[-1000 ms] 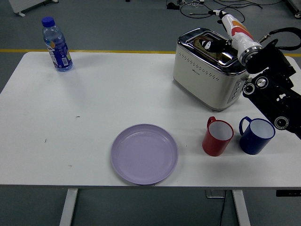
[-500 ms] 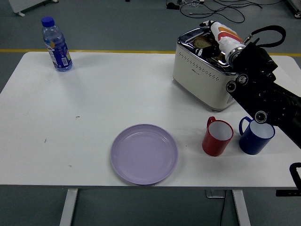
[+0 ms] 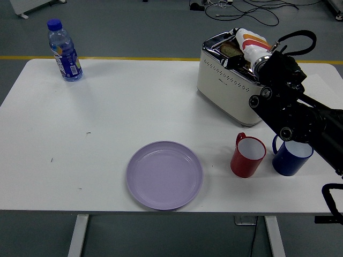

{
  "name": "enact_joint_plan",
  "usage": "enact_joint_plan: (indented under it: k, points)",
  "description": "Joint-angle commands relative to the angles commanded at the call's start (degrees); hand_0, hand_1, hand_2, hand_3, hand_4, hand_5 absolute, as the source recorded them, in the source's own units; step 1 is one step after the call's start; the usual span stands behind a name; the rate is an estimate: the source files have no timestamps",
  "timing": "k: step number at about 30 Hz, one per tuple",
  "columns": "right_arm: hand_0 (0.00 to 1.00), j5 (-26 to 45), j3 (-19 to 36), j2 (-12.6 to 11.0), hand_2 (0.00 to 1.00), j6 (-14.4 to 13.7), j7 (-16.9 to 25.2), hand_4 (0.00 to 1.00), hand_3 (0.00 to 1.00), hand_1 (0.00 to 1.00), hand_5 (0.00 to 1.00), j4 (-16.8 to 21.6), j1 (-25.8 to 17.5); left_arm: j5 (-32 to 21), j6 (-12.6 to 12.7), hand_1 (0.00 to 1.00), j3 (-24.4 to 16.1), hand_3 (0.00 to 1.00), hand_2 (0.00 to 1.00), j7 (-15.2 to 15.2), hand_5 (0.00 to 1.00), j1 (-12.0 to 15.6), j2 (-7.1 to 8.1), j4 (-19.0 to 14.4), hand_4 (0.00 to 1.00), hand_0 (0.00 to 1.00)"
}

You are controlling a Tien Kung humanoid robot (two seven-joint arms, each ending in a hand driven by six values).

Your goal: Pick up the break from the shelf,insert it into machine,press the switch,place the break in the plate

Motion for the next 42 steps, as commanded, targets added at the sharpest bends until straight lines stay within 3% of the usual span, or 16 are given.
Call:
enact_joint_plan:
  k: [2,3,8,9,14,15,20,21,35,42]
  points:
    - [0.484,-0.84,-0.15,0.2,0.559,-0.51,-0.13,0.714,0.723,0.541,0.154,-0.5,0.14,0.1,0.0,0.668,-0.04,0.811,0.701,-0.02,0.998,-0.04,0.0,0.0,0.528,0.672]
    - [0.412,-1.43,-0.24,0.33,0.533,-0.67,-0.18,0.689,0.704,0.491,0.132,-0.86,0.22,0.1,0.02,0.668,-0.05,0.811,0.7,-0.03,0.998,-0.06,0.0,0.0,0.528,0.672]
    - [0.412,-2.63,-0.62,0.69,0.533,-0.88,-0.38,0.689,0.704,0.491,0.132,-1.94,0.46,-0.03,0.05,0.668,0.03,0.811,0.7,-0.11,0.998,-0.09,0.0,0.0,0.528,0.672]
    - [0.316,-2.89,-0.68,0.77,0.481,-0.97,-0.41,0.643,0.662,0.428,0.089,-2.15,0.5,-0.05,0.06,0.666,0.04,0.811,0.697,-0.13,0.998,-0.1,0.0,0.0,0.527,0.675]
    - [0.316,-4.07,-1.11,1.1,0.481,-1.34,-0.44,0.643,0.662,0.428,0.089,-2.82,0.63,-0.17,0.11,0.666,0.09,0.811,0.697,-0.2,0.998,-0.14,0.0,0.0,0.527,0.675]
    - [0.244,-4.09,-1.13,1.11,0.452,-1.35,-0.44,0.582,0.632,0.366,0.018,-2.84,0.64,-0.18,0.11,0.666,0.1,0.812,0.697,-0.2,0.998,-0.14,0.0,0.0,0.524,0.675]
    - [0.244,-6.74,-1.3,1.37,0.452,-2.53,-0.9,0.582,0.632,0.366,0.018,-3.56,0.88,-0.3,0.14,0.666,0.22,0.812,0.697,-0.21,0.998,-0.13,0.0,0.0,0.524,0.675]
    - [0.195,-7.64,-1.36,1.38,0.431,-3.15,-1.11,0.502,0.554,0.339,0.002,-3.67,0.97,-0.25,0.13,0.666,0.2,0.812,0.696,-0.2,0.998,-0.1,0.0,0.0,0.525,0.675]
    - [0.186,-10.93,-1.23,0.98,0.408,-7.38,-0.37,0.459,0.531,0.307,0.002,-4.5,0.99,-0.1,0.11,0.665,0.31,0.812,0.696,-0.14,0.998,0.22,0.0,0.0,0.524,0.676]
    - [0.201,-11.68,-0.92,0.18,0.402,-9.88,0.81,0.446,0.528,0.302,0.002,-3.17,1.02,0.24,0.07,0.665,0.04,0.812,0.695,-0.07,0.998,0.56,0.0,0.0,0.524,0.676]
